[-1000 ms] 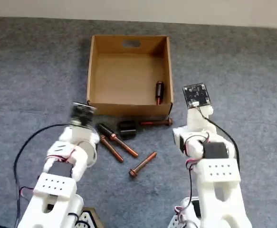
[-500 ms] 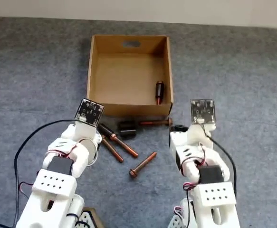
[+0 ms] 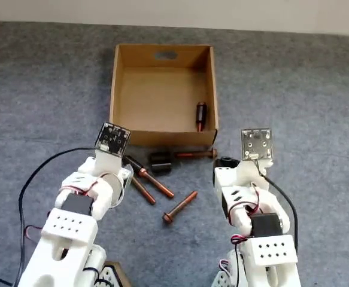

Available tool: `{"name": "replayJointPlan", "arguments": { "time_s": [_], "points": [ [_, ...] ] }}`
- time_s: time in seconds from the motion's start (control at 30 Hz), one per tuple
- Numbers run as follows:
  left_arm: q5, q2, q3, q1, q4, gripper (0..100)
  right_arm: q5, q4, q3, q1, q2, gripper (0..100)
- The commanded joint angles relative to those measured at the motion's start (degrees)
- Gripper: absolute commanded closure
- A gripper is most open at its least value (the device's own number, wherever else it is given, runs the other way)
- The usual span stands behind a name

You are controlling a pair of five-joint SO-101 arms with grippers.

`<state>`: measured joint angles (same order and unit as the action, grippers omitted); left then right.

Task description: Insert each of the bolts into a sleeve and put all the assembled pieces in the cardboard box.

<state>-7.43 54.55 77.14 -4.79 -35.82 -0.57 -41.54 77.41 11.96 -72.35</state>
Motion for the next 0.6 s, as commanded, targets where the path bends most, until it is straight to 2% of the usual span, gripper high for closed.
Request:
{"name": "replayJointPlan", "arguments": {
  "time_s": [0.0,0.13,0.23,0.37,0.57],
  "points": [
    [0.4,-9.5,-6.6,-0.9,-0.2,87,-0.7,1.5,-0.5,0.1,-1.1,99.2],
    [0.5,-18.5,-11.0,-1.1,-0.2,87,-0.7,1.5,-0.4,0.1,-1.1,99.2],
    [2.0,-18.7,-12.8,-1.2,-2.8,87,-0.7,1.5,-0.4,0.1,-1.0,99.2],
    [11.6,-17.5,-17.9,-1.2,-12.0,84,-0.7,1.5,-0.4,0.1,-1.0,99.2],
    [29.9,-17.5,-19.4,-2.9,-18.3,71,-0.8,1.5,-0.4,0.1,-1.0,99.2]
  ]
}}
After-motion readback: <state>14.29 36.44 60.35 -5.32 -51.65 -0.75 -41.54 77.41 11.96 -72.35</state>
